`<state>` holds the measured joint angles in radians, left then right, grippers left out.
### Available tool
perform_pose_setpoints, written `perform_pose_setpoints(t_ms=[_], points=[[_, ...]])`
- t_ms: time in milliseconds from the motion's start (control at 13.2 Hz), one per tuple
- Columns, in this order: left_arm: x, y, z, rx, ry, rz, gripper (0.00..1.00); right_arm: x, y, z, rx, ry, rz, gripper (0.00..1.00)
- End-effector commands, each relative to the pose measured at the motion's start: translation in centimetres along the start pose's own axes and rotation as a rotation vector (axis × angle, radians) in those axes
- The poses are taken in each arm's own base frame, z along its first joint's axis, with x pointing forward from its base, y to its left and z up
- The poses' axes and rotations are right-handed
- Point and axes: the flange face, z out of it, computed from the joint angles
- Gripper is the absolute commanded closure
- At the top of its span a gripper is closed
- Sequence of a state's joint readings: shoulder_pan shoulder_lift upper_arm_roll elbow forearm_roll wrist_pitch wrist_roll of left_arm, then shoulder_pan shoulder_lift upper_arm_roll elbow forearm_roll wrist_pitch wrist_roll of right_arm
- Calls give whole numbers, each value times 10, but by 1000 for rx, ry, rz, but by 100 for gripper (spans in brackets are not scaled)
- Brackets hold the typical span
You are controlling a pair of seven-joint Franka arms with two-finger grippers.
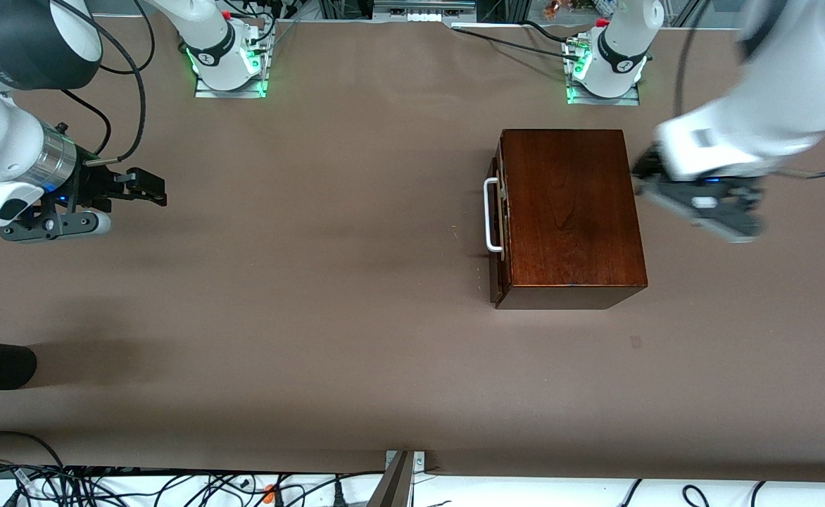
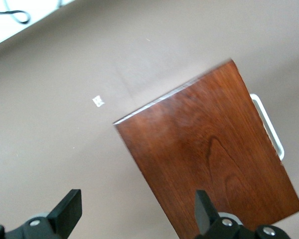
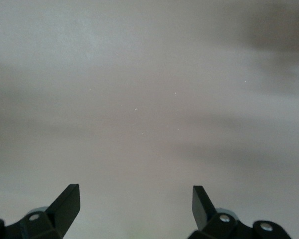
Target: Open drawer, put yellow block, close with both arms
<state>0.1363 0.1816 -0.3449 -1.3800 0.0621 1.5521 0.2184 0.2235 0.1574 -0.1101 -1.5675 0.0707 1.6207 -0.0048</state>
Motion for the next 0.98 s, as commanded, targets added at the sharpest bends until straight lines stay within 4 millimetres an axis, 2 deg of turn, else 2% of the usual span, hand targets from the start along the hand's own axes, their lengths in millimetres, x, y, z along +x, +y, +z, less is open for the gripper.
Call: perform_pose_setpoints(t_ms=[0, 76, 227, 303, 454, 757, 908], points=[[-47, -29, -9, -12, 48, -150, 0, 0, 2, -5, 27, 18, -9, 0], [-63, -27, -11, -7, 43, -169, 0, 0, 2, -5, 29, 16, -8, 0], [-86, -15, -11, 5, 29, -318, 0, 0, 2, -5, 29, 16, -7, 0], [-93, -14, -4, 18, 12, -363, 0, 0, 2, -6, 29, 19, -10, 0], [-86, -27, 10, 18, -21, -372, 0, 0, 1, -6, 28, 21, -10, 0], [-81, -26, 8, 19, -18, -303, 0, 1, 0, -5, 30, 27, -16, 0], [-74, -33, 7, 17, -13, -265, 0, 1, -1, -6, 26, 30, -30, 0]])
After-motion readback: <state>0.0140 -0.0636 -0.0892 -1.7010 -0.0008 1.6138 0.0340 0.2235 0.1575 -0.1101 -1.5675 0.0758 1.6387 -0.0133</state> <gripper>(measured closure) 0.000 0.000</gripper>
